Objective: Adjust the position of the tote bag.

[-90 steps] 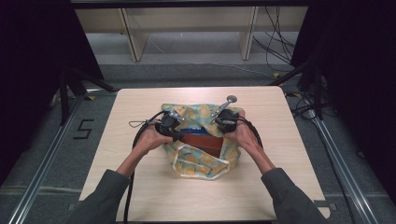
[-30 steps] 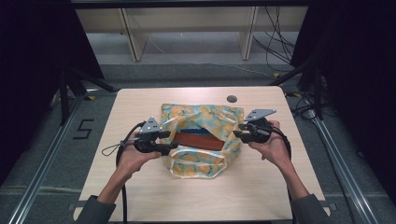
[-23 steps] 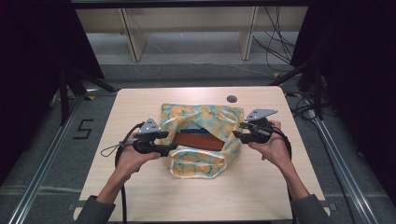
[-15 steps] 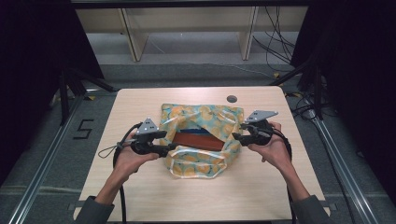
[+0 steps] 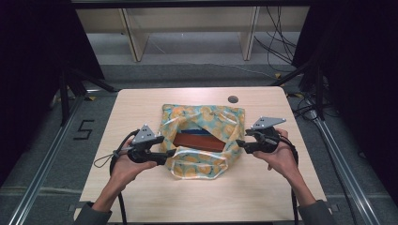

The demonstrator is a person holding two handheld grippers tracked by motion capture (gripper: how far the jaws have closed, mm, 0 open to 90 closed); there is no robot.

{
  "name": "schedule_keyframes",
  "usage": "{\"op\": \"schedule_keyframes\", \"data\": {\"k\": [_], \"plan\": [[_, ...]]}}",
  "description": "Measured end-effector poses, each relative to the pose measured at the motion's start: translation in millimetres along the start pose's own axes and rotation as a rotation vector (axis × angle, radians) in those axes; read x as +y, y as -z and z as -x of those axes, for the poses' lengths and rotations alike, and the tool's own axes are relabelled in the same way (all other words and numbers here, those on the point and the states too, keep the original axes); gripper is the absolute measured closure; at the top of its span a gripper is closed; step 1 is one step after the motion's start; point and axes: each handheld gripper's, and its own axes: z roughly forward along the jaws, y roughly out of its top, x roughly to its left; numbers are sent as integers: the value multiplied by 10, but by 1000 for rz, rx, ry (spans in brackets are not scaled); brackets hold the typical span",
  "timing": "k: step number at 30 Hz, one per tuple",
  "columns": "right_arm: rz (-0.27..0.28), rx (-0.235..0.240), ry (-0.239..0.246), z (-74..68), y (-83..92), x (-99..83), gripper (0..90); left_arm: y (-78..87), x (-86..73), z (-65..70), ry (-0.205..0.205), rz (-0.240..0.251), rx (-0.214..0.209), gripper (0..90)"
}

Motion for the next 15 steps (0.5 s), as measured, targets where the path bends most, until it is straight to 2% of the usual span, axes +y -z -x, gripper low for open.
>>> {"op": "schedule_keyframes", "data": {"k": [1, 2, 3, 4, 5, 6, 7, 8, 9, 10, 11, 12, 13, 14, 15], "plan": [[13, -3, 5, -5, -6, -14, 421, 9, -12, 12, -21, -10, 2, 323], [4, 0, 6, -12, 6, -27, 415, 9, -32, 36, -18, -7, 0, 323], [-8, 7, -27, -45, 17, -48, 413, 10, -54, 61, -10, -9, -5, 321], [17, 1, 6, -27, 8, -66, 411, 12, -76, 74, -14, -12, -11, 319], [20, 5, 5, -34, 14, -85, 408, 30, -93, 87, -25, -24, -5, 318], [27, -2, 2, -43, 20, -105, 404, 28, -112, 111, -11, -10, -8, 315], [17, 2, -13, -63, 31, -126, 401, 44, -127, 110, -25, -21, -16, 312], [21, -1, -11, -59, 38, -148, 400, 44, -145, 135, -10, -6, -10, 311], [16, 5, -18, -64, 50, -170, 399, 68, -153, 133, -28, -29, -7, 307], [17, 5, -27, -73, 57, -192, 396, 77, -163, 137, -37, -30, -4, 303], [26, 2, -10, -62, 56, -210, 395, 65, -184, 161, -9, -9, -11, 300], [3, 10, -39, -88, 70, -229, 394, 73, -192, 159, -17, -16, -23, 297], [2, 11, -39, -86, 76, -239, 390, 73, -202, 168, -16, -8, -15, 295], [19, 1, -11, -68, 60, -259, 387, 90, -206, 162, -33, -32, -15, 293], [8, 1, -22, -71, 65, -273, 383, 71, -224, 180, -15, -8, -17, 292]]}}
